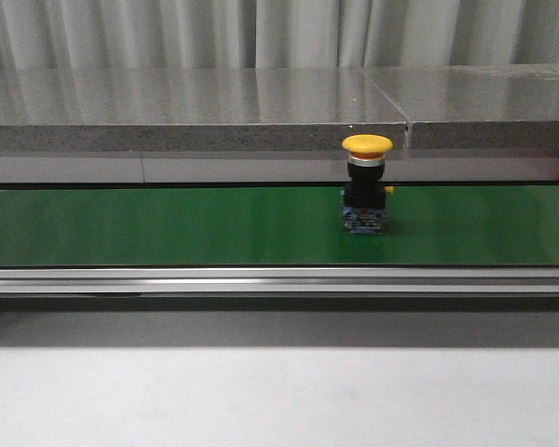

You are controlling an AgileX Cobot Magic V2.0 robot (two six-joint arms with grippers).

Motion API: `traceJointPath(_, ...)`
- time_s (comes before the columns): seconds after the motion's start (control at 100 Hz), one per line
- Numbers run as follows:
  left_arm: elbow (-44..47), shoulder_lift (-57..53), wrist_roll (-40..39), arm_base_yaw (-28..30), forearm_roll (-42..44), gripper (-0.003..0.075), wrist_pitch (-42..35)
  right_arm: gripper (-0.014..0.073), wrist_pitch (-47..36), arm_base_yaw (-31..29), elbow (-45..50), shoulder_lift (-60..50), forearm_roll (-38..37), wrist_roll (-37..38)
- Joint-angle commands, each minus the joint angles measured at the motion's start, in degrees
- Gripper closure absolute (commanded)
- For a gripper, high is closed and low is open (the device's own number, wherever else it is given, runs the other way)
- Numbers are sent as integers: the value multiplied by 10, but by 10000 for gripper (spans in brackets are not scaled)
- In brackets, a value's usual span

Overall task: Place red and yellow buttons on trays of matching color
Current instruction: 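Carry the red button into the red tray and open the right gripper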

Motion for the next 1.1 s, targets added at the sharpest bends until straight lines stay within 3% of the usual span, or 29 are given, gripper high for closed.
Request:
traceJointPath(0.0,-14,4,0,-5,-13,739,-38,399,-32,-4,-21,-39,2,-5)
traceJointPath(0.15,-14,4,0,-5,-13,739,-38,183,-32,-4,-21,-39,2,-5)
traceJointPath(0.24,-14,4,0,-5,-13,739,-38,112,-35,-4,-21,-40,2,-5)
traceJointPath(0.84,-14,4,0,-5,-13,739,-38,104,-6,-17,-49,-136,32,-11)
traceJointPath(1.09,-14,4,0,-5,-13,739,-38,104,66,-2,-47,-223,109,-73)
